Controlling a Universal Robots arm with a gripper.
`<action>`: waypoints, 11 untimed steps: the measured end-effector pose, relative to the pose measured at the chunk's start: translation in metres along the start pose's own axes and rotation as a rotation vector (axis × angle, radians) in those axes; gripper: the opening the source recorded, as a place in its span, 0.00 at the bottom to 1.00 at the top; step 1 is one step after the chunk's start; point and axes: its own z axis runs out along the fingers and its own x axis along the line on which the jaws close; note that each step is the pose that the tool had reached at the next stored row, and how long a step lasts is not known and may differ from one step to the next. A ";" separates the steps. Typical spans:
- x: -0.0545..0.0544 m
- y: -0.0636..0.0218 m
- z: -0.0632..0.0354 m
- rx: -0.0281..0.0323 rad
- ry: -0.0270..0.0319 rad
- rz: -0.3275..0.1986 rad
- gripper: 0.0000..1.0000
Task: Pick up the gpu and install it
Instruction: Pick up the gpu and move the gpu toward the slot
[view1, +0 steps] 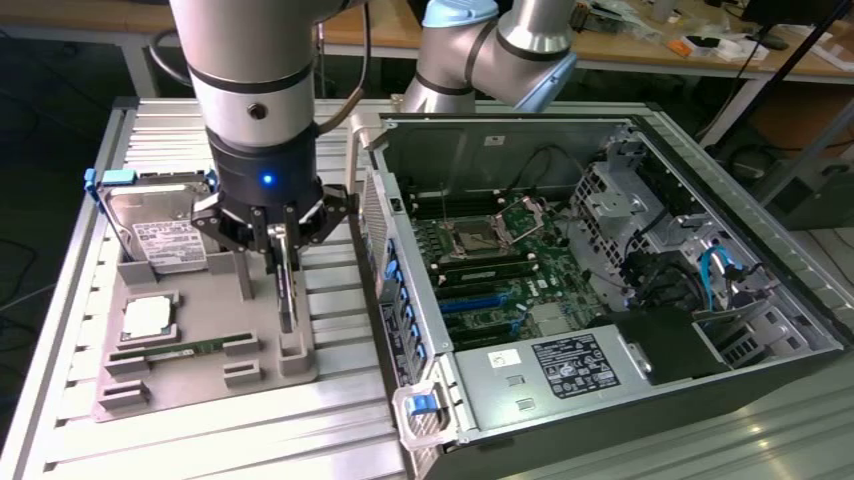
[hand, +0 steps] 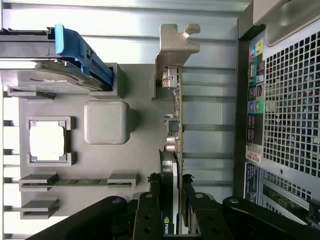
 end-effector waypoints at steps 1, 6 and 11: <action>0.000 0.0000 -0.0005 0.0001 0.0002 0.000 0.27; 0.000 0.0000 -0.0013 0.0001 0.0001 0.000 0.27; 0.000 0.0001 -0.0051 0.0001 0.0002 0.000 0.27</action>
